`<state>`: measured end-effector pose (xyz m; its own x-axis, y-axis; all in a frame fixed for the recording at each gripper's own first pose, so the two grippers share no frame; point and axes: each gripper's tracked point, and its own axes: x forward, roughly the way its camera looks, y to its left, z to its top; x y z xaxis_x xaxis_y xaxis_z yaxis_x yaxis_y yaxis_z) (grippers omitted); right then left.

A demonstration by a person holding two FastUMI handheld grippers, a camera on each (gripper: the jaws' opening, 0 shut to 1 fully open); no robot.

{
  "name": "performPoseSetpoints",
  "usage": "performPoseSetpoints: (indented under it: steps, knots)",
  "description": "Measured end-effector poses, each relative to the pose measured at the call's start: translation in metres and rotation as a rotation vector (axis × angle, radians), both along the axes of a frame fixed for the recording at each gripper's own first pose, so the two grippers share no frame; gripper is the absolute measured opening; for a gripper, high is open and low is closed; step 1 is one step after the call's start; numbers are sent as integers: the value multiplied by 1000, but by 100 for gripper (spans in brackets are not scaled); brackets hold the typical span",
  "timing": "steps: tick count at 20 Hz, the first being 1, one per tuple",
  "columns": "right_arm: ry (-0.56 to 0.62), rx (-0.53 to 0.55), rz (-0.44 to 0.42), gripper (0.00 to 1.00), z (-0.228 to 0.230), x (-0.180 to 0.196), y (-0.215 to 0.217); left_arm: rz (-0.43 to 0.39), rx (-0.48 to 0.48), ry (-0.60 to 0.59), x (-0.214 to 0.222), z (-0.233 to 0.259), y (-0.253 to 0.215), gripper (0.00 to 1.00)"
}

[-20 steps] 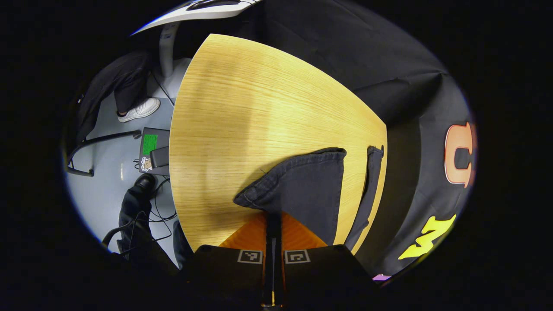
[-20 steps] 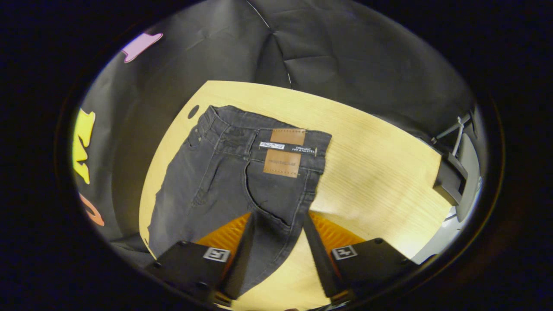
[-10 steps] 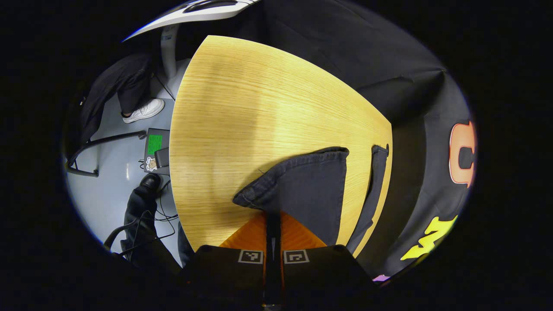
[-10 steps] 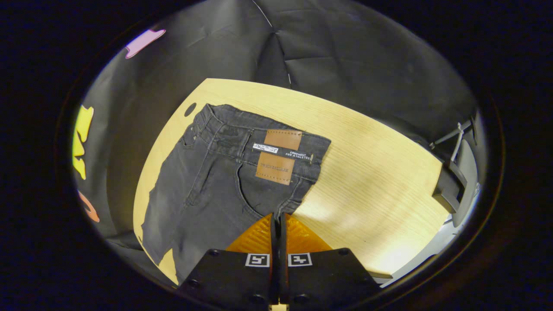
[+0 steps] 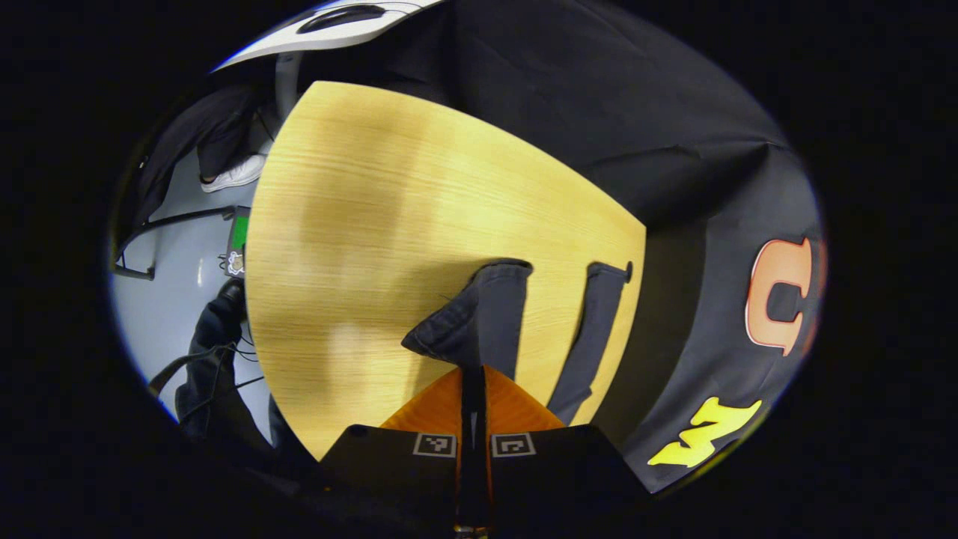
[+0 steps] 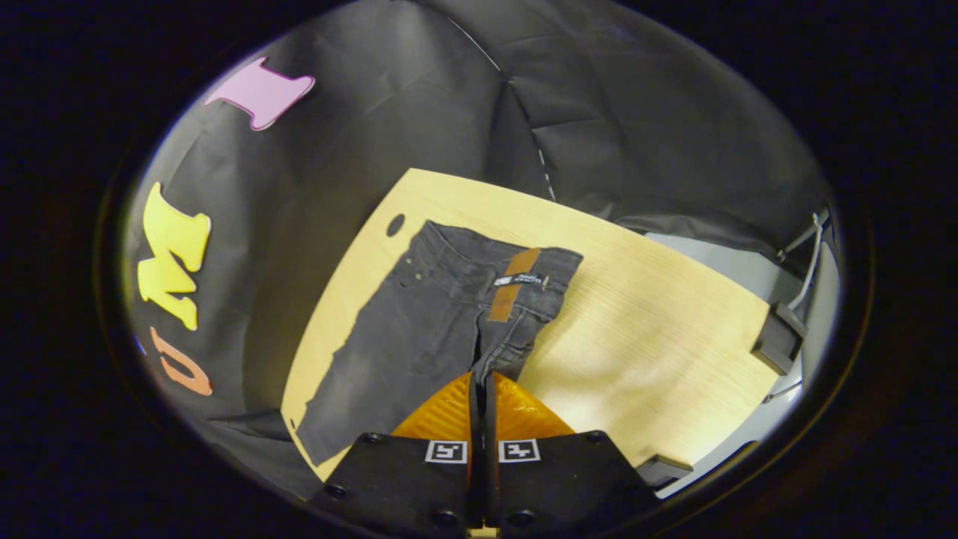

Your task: Grasp the waist and the cuffs of the jeans and fold them to make the two legs overlap; first hold the waist and fold one-third of the jeans toward the cuffs, then hold the cuffs and fold the remaining one-third in the same direction to finish folding.

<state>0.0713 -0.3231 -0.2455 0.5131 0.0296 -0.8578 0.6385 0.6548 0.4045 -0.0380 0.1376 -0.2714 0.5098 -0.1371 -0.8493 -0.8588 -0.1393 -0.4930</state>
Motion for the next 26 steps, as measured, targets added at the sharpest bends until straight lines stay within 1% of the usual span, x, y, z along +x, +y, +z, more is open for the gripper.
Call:
performPoseSetpoints:
  steps: [2, 3, 4, 7, 11, 13, 17, 19, 21, 26]
  knots:
    - [-38, 32, 4, 1, 13, 23, 10, 11, -16, -26, 28, 16, 5, 4]
    - [-58, 53, 2, 4, 19, 35, 15, 17, -37, -49, 47, 26, 5, 3]
    - [-77, 73, 0, 1, 24, 47, 18, 8, -45, -72, 64, 36, 7, 3]
    - [-118, 121, -5, 0, 30, 82, 22, -1, -42, -97, 109, 47, 15, 4]
    - [-146, 156, -1, 0, 20, 130, 35, 17, -40, -69, 169, 34, 22, 3]
    - [-147, 166, -1, 1, 10, 151, 39, 1, -26, -62, 199, 27, 24, 3]
    - [-144, 219, -39, 0, -10, 190, 44, -30, -11, -17, 254, 6, 24, 3]
    - [-134, 206, -33, 1, -22, 205, 45, -43, 2, 19, 274, -8, 24, 3]
    - [-130, 202, -35, 1, -34, 220, 47, -75, 24, 56, 287, -20, 21, 3]
    - [-90, 207, -54, 0, -74, 247, 45, -111, 34, 75, 337, -35, 0, 4]
